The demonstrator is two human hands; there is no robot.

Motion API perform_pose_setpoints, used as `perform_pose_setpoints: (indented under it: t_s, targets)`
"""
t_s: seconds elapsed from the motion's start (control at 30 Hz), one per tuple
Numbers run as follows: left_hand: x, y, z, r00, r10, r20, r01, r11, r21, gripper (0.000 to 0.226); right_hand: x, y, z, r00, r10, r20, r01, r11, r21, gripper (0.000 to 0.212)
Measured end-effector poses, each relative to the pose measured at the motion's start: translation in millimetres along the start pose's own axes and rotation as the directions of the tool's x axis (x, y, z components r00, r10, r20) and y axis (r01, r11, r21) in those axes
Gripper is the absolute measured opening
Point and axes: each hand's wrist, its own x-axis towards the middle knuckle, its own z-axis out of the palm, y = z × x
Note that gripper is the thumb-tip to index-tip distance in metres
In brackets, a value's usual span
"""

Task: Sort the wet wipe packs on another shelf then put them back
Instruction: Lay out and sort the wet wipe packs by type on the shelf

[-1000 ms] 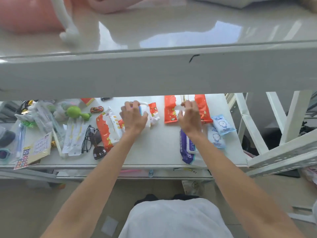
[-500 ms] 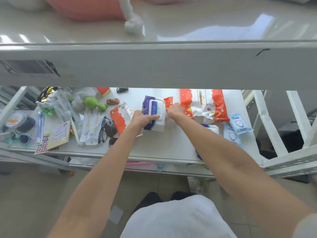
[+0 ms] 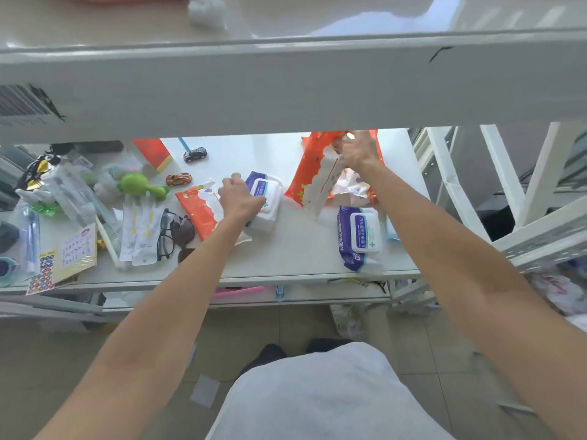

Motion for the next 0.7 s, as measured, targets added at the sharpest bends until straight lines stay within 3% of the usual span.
perform_pose_setpoints:
  t_s: [0.03, 0.1, 0.2, 0.27, 0.33, 0.4, 0.47, 0.57, 0.63, 0.7]
  targets:
    - [-3, 13, 2, 0.994, 0.107, -0.024, -0.107, 0.994, -0.018, 0.071, 1, 2, -2, 1.0, 0.0, 0.015, 0.0, 1.0, 0.029, 0.007]
    - [-9, 38, 7, 0.972, 0.214, 0.093, -0.195, 0.964, -0.18, 0.075, 1, 4, -6, 0.997, 0.003, 0.073, -0.012, 0.993, 0.117, 0.011]
    - [-10, 53, 24, 0.919, 0.165, 0.359, 0.001, 0.907, -0.42, 0.058, -5, 5, -6, 0.993, 0.062, 0.099, -0.088, 0.953, 0.29, 0.026]
    - [-7, 52, 37, 0.913, 0.16, 0.375, 0.075, 0.838, -0.54, 0.05, -7, 10, 0, 0.984, 0.147, 0.099, -0.173, 0.92, 0.352, 0.046]
    - [-5, 55, 51, 0.931, 0.111, 0.348, 0.133, 0.785, -0.605, 0.046, -17, 19, 8, 0.949, 0.238, 0.207, -0.289, 0.919, 0.267, 0.052]
    - [-2, 63, 62, 0.946, 0.04, 0.321, 0.186, 0.744, -0.642, 0.039, -33, 33, 17, 0.889, 0.287, 0.357, -0.356, 0.924, 0.142, 0.041]
    - [3, 77, 68, 0.955, 0.023, 0.295, 0.186, 0.727, -0.661, 0.026, -43, 47, 24, 0.889, 0.202, 0.412, -0.3, 0.935, 0.188, 0.019]
    - [18, 98, 76, 0.953, 0.07, 0.294, 0.142, 0.756, -0.64, 0.014, -31, 59, 30, 0.971, 0.179, 0.16, -0.2, 0.972, 0.125, 0.021]
    - [26, 112, 82, 0.96, 0.065, 0.272, 0.122, 0.779, -0.615, 0.012, -21, 58, 28, 0.992, 0.129, -0.009, -0.129, 0.987, -0.099, 0.032]
    - [33, 121, 93, 0.978, -0.003, 0.209, 0.126, 0.807, -0.577, 0.019, -15, 55, 19, 0.994, -0.036, -0.104, 0.003, 0.951, -0.309, 0.03]
